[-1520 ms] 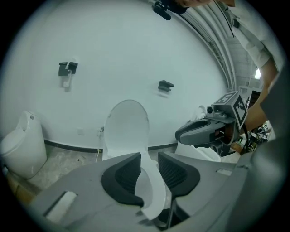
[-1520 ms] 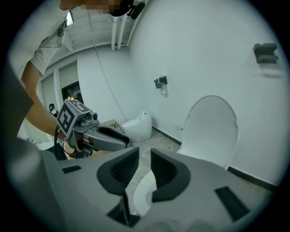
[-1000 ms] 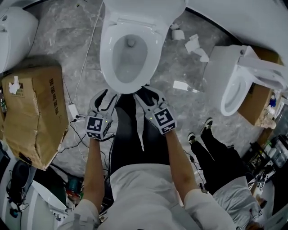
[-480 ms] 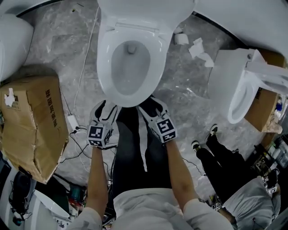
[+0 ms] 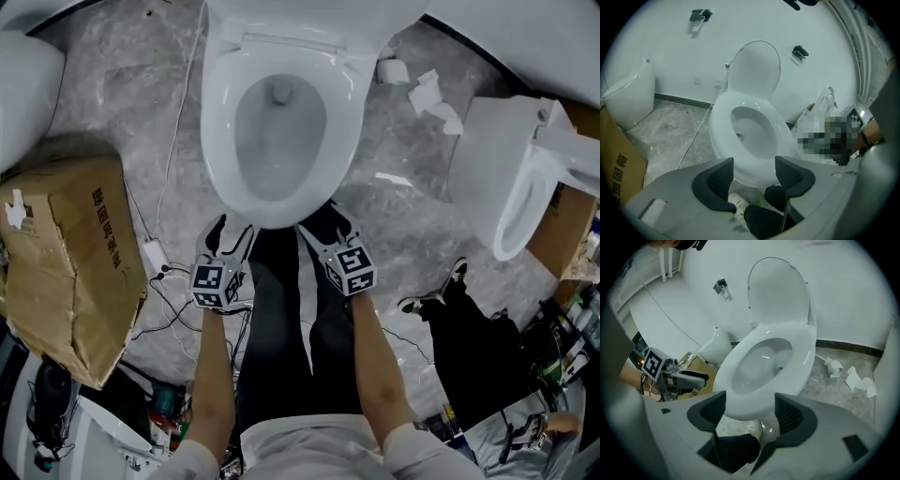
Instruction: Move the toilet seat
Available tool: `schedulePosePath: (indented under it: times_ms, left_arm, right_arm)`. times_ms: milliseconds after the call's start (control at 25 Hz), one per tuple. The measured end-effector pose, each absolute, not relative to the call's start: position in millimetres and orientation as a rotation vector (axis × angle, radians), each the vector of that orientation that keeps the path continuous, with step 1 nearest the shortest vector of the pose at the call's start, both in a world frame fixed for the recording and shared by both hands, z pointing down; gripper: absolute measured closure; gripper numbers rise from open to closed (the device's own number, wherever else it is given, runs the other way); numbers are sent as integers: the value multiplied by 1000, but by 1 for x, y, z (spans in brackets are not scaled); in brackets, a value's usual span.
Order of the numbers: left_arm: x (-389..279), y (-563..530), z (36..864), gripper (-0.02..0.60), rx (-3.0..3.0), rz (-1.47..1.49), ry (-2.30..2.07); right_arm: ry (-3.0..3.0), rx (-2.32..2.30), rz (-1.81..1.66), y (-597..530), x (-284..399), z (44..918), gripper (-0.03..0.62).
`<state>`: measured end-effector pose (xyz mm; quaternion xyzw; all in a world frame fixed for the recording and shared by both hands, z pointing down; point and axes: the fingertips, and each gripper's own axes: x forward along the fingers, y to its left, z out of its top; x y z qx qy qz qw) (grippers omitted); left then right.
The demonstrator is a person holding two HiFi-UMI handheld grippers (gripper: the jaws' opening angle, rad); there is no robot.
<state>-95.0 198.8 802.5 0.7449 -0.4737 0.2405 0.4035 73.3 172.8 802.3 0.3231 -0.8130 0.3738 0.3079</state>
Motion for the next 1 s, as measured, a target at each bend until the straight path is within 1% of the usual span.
schedulePosePath:
  times_ms: [40,320,400,600,800,1000]
  left_arm:
    - [-93,202,806,299,1888,615,-1179]
    - [-87,225,834,296,1928,716,-1099]
    - [-85,226,839,296,1920,689,-1100]
    - [-86,223,841,258,1871,589,-1107]
    - [-89,211,847,256,1848,559,-1144]
    - [-86,205,848,256,1827,535,-1143]
  right_arm:
    - [-2149,845,988,175,73,806,267]
    - [-2136,756,907,188,78,830,269]
    - [-2141,764,921,188,79,835,268]
    - [-2176,828,998,184,79,834,266]
    - [-2123,945,1053,176,92,841,266]
    - [-2127,932,1106,171,88,849,266]
